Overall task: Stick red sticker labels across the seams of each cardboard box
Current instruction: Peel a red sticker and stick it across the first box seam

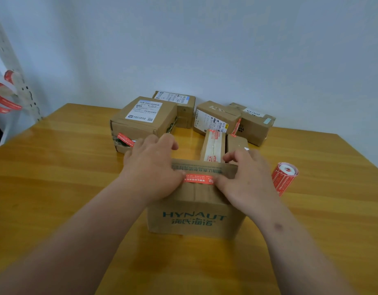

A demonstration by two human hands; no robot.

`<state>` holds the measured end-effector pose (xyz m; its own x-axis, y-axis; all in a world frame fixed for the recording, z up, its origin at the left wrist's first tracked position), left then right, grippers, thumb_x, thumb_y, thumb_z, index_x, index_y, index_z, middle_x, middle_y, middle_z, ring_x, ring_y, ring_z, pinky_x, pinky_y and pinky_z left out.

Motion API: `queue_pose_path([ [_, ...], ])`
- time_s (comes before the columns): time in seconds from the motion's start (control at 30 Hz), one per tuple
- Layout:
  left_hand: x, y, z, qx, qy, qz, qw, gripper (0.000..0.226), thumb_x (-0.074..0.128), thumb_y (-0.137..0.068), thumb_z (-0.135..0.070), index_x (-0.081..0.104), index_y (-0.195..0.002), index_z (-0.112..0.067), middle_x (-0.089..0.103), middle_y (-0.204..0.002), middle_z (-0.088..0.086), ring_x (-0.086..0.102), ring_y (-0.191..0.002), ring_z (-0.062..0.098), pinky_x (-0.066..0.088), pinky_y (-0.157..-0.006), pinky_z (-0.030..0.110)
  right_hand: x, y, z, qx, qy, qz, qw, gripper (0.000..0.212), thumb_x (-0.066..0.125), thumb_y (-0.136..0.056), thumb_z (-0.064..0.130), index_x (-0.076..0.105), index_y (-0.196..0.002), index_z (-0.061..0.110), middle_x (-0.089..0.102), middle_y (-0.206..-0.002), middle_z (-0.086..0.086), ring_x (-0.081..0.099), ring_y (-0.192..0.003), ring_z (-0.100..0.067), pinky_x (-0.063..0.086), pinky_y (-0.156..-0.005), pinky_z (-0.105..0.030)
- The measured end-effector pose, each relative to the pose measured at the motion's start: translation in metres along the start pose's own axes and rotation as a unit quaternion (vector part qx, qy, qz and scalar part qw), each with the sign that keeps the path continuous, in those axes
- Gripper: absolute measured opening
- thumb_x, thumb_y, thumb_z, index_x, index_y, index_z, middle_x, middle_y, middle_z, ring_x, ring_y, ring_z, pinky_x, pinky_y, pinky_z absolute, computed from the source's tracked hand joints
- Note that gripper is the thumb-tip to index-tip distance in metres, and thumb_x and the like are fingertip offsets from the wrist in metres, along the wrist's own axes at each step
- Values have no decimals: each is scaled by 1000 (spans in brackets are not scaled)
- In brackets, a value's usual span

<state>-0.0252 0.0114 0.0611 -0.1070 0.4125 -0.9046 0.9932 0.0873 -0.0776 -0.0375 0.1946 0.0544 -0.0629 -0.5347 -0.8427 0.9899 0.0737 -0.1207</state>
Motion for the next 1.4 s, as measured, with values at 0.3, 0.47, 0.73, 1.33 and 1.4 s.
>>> queue_pose_path([
  [0.3,26,1,4,-26,197,58,978,55,73,-79,-49,51,-126,-31,53,-117,-8,52,-99,9,43,-76,25,20,-6,-1,22,-29,68,997,66,62,-79,62,43,-135,32,40,-127,8,39,-123,-16,42,-101,-38],
  [0.47,29,-1,16,-72,351,101,928,37,71,-86,-15,56,-117,-32,58,-111,-6,60,-94,14,51,-72,27,21,-6,-13,71,-215,121,966,40,67,-88,24,54,-123,33,50,-124,6,53,-111,-15,50,-95,-36],
  [0.73,31,1,21,-95,406,72,906,37,69,-88,-13,57,-117,-30,59,-112,-6,63,-96,18,56,-85,37,22,-9,-13,62,-227,76,969,30,64,-92,29,57,-120,30,53,-123,3,55,-112,-17,51,-94,-37],
  [1.33,16,21,9,107,-51,190,975,128,66,-52,-84,-8,-150,-48,-7,-156,-28,-7,-147,13,9,-117,51,31,23,-36,-23,-382,336,861,136,88,-48,18,2,-148,51,37,-149,12,41,-136,-11,33,-114,-39],
  [1.4,16,23,-7,145,-133,194,961,129,69,-59,-76,-21,-146,-46,-6,-156,-26,-6,-146,13,1,-118,42,21,20,-24,-54,-333,292,895,136,91,-48,29,1,-145,58,37,-148,13,38,-136,-7,31,-115,-40],
])
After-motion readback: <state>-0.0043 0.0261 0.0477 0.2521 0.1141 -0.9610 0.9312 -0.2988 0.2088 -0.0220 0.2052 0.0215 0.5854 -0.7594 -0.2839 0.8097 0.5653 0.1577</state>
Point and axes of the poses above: each hand's wrist, its own y-axis away from the middle knuckle, its own x-axis out of the palm, z = x × y, the point moved 7 cm from there along -y, towards the middle knuckle
